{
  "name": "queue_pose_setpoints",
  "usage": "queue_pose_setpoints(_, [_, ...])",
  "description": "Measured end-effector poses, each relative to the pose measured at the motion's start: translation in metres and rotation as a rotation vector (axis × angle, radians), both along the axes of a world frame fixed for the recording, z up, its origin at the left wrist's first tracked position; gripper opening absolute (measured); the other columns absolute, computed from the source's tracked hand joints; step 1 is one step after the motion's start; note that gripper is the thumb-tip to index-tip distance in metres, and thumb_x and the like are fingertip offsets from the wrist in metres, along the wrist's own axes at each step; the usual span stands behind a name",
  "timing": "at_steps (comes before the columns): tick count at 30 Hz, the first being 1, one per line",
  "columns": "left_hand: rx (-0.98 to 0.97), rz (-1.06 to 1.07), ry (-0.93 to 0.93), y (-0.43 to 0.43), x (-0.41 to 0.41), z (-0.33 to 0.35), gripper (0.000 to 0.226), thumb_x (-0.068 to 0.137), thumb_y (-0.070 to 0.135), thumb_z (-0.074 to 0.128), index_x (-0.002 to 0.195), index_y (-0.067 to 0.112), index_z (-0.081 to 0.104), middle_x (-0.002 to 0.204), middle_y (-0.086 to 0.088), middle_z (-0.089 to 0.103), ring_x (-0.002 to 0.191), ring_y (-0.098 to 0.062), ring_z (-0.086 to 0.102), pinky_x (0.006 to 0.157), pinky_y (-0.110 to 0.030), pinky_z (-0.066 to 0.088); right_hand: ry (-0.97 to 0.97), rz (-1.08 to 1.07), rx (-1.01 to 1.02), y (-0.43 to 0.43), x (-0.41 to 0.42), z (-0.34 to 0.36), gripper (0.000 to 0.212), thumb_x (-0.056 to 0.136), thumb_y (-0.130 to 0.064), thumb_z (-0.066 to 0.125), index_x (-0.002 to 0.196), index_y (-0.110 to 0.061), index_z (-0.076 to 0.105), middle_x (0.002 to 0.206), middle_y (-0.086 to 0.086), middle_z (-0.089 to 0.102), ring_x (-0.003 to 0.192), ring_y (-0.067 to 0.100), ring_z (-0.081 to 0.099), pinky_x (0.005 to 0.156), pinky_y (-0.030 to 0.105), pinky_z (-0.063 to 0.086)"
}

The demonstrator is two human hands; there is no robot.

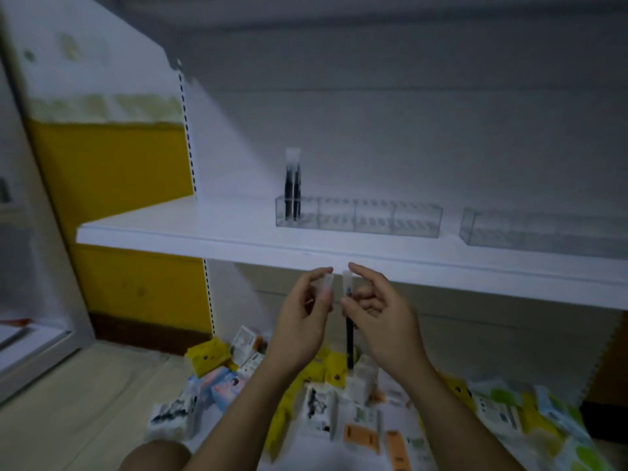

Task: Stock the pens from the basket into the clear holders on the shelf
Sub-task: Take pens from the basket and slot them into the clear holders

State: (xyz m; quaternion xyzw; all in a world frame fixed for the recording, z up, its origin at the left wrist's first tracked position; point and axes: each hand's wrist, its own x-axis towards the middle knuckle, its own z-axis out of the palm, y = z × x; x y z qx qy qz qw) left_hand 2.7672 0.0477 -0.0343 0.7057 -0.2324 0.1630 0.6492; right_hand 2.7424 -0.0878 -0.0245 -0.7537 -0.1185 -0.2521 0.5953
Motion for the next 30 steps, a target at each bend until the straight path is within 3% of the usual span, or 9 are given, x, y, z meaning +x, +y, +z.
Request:
queue_pose_setpoints(5, [-0.142,-0.009,-0.026,0.011,0.004,0.051,0.024,0.100,0.022,0.044,0.123,0.023,0.053,0.071,-0.005,0.066,0.054,-0.013,0.051,0.049,-0.024,0.043,-0.129,-0.002,-0.042,0.010,0.010,0.051,0.050,0.087,-0.014,0.069,0.120,-0.048,0.054,0.081,-0.009,0.062,0.072,0.007,0.064,0.073,0.026,0.057])
queue_pose_setpoints(12, [-0.180,-0.047,-0.060,0.033,0.028,0.120,0.019,0.098,0.023,0.051,0.116,0.018,0.055,0.089,-0.008,0.073,0.084,-0.021,0.071,0.073,-0.033,0.058,-0.213,0.022,-0.128,0.025,0.039,0.114,0.040,0.088,-0.019,0.069,0.117,-0.043,0.056,0.096,-0.015,0.060,0.079,0.008,0.068,0.067,0.021,0.057])
queue_pose_setpoints(19, [-0.261,-0.014,-0.092,0.034,0.074,0.185,0.015,0.094,0.014,0.056,0.109,0.014,0.057,0.110,-0.007,0.066,0.096,-0.018,0.069,0.077,-0.030,0.058,-0.241,0.021,-0.087,0.020,0.084,0.151,0.037,0.090,-0.010,0.065,0.118,-0.033,0.057,0.097,-0.006,0.062,0.079,0.013,0.071,0.075,0.038,0.060])
queue_pose_setpoints(22, [-0.273,0.028,-0.107,0.030,0.098,0.204,0.015,0.094,0.012,0.057,0.108,0.015,0.059,0.107,-0.006,0.063,0.095,-0.017,0.068,0.077,-0.031,0.059,-0.244,0.003,-0.084,0.013,0.105,0.164,0.035,0.090,-0.010,0.064,0.118,-0.031,0.057,0.098,-0.003,0.062,0.077,0.014,0.071,0.074,0.041,0.060])
queue_pose_setpoints(30, [0.081,0.152,-0.294,0.019,0.139,0.233,0.031,0.091,0.023,0.062,0.121,0.030,0.060,0.106,0.006,0.070,0.094,0.001,0.065,0.075,-0.009,0.049,-0.264,-0.039,-0.063,-0.004,0.148,0.185,0.034,0.090,-0.008,0.064,0.115,-0.030,0.056,0.093,-0.004,0.060,0.074,0.015,0.072,0.072,0.046,0.060])
